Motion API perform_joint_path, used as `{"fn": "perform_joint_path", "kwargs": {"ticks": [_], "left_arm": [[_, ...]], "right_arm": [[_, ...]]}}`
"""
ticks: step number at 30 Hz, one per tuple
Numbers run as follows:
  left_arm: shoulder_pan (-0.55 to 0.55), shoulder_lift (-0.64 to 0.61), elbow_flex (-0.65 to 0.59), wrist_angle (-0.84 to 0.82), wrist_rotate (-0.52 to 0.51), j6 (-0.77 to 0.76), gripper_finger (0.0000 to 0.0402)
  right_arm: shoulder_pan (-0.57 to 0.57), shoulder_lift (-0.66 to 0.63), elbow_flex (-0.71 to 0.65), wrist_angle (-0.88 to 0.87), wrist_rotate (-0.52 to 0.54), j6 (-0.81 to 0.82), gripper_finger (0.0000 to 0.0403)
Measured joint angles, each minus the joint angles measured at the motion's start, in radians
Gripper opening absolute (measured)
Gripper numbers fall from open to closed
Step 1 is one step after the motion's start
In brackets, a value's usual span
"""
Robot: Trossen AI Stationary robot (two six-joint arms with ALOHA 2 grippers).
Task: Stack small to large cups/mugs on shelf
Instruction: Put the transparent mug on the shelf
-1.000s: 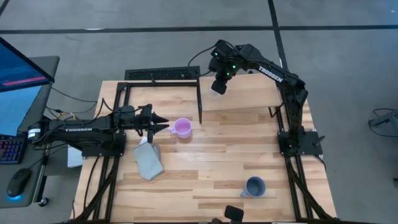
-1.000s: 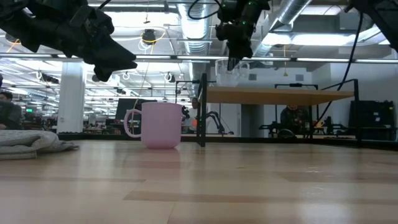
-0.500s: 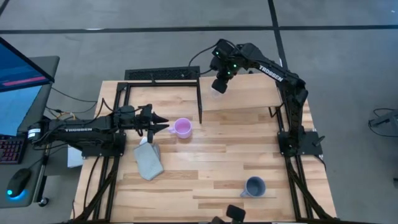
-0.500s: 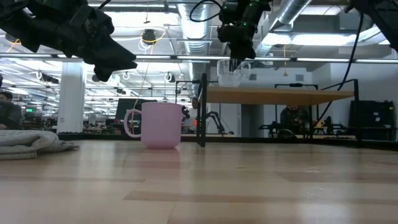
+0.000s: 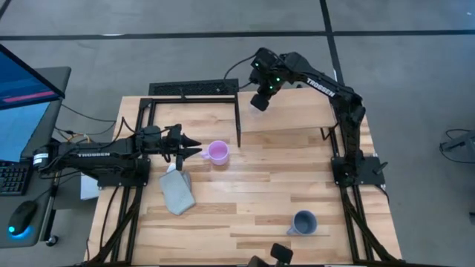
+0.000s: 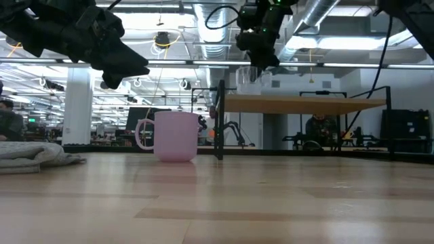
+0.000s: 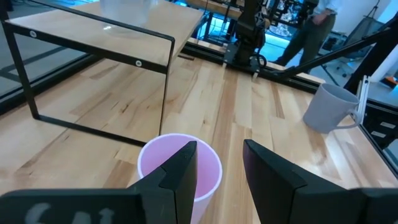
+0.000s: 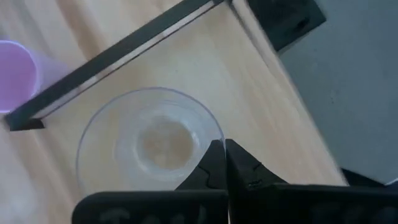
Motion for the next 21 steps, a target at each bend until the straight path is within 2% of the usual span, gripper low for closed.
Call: {"fn": "perform_joint_path", "kwargs": {"ticks": [6, 21], "left_arm": [[0.000, 0.000, 0.000, -0.016, 0.000, -0.002, 0.0121], [0.000, 0.000, 0.000, -0.017, 0.000, 0.004, 0.0121]], "right_arm": [[0.025, 0.007, -0.002, 0.094, -0.009, -0.025, 0.0002], [0.020, 0.009, -0.007, 0.043, -0.080, -0.018, 0.0039]]}}
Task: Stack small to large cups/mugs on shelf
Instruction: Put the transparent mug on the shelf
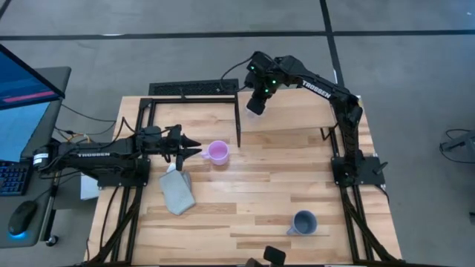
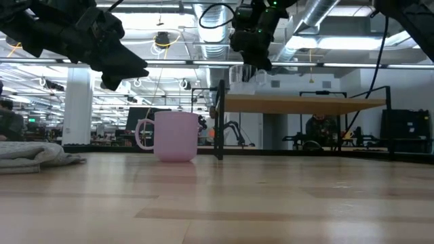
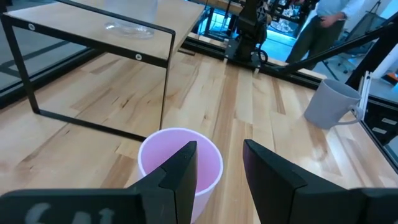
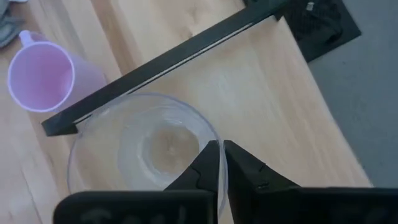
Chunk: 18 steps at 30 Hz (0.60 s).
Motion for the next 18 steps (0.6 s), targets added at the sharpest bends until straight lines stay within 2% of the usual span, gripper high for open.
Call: {"fn": "perform_joint_path", "kwargs": {"ticks": [18], "left_arm": [[0.000, 0.000, 0.000, 0.001, 0.000, 0.001, 0.0121]], "right_arm": [[0.019, 0.003, -0.002, 0.001, 0.004, -0.008, 0.0068]]}}
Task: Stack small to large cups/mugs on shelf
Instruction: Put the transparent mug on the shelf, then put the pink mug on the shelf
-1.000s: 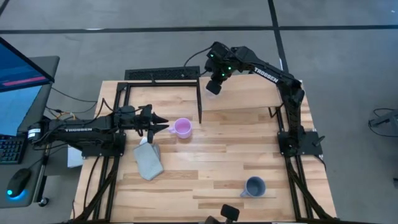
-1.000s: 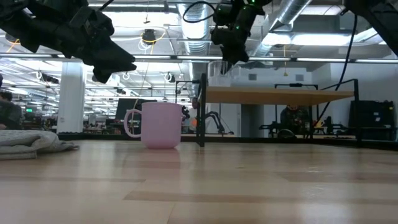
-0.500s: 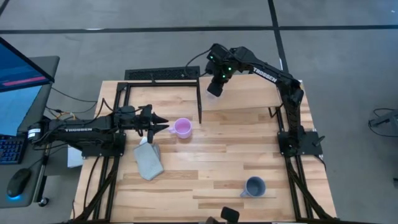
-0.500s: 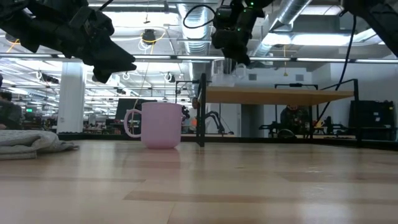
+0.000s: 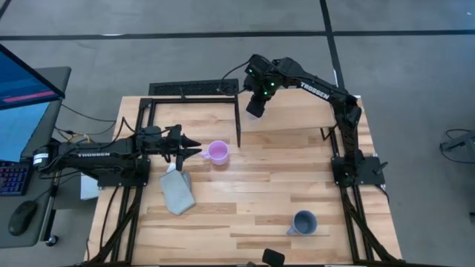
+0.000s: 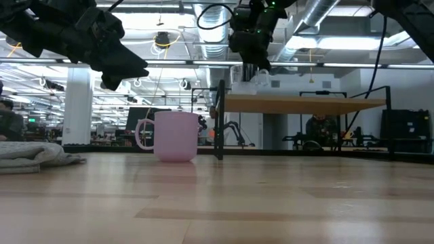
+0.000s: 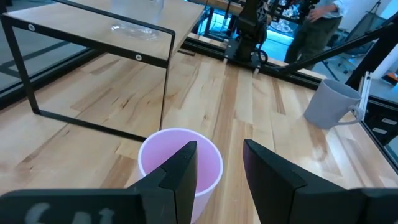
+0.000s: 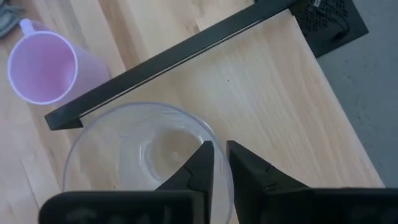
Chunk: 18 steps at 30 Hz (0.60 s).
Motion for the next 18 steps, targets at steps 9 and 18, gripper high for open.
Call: {"fn": "perform_joint_path", "kwargs": {"ticks": [9, 18], "left_arm": [[0.000, 0.000, 0.000, 0.000, 0.000, 0.001, 0.0121], [0.000, 0.000, 0.000, 0.000, 0.000, 0.007, 0.0121]], "right_arm": [[0.000, -0.002, 0.002, -0.001, 0.000, 0.000, 0.0094], [0.007, -0.005, 0.056, -0.030, 0.001, -0.016, 0.0149]]}}
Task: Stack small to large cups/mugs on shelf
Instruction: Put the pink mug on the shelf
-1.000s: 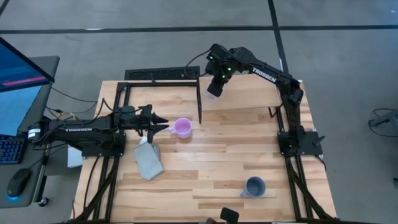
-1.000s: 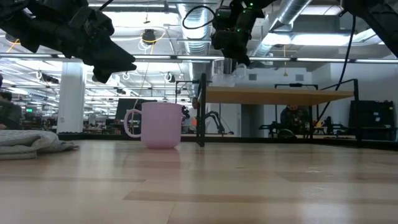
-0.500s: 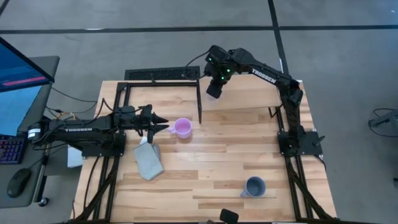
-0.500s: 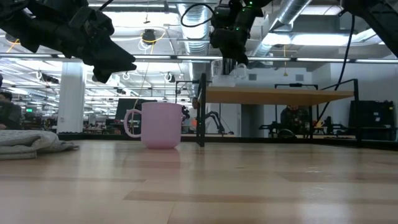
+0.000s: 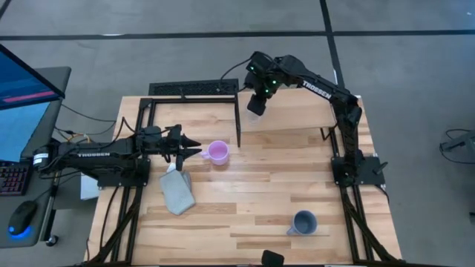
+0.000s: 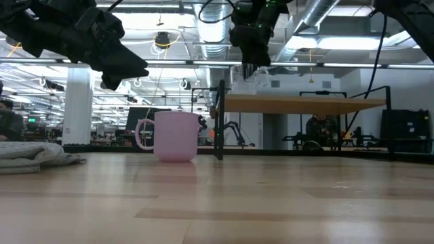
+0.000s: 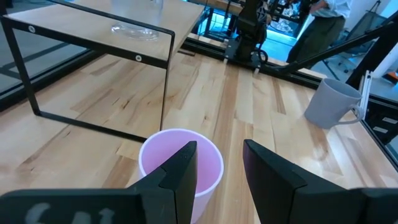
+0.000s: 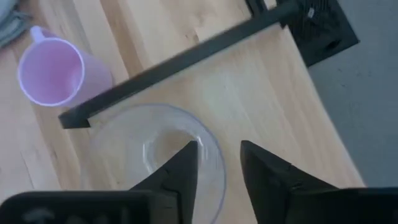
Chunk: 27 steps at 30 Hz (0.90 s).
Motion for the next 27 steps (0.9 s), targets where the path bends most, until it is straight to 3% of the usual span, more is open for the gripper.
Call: {"fn": "perform_joint_path", "kwargs": {"ticks": [12, 27], "left_arm": [[0.000, 0.000, 0.000, 0.000, -0.001, 0.000, 0.0121], [0.000, 0.000, 0.000, 0.001, 0.011, 0.040, 0.0121]], "right_arm": [[0.059, -0.001, 0.210, -0.080, -0.001, -0.011, 0.0189], [0.281, -0.029, 0.202, -0.147, -0.002, -0.084, 0.0180]]}}
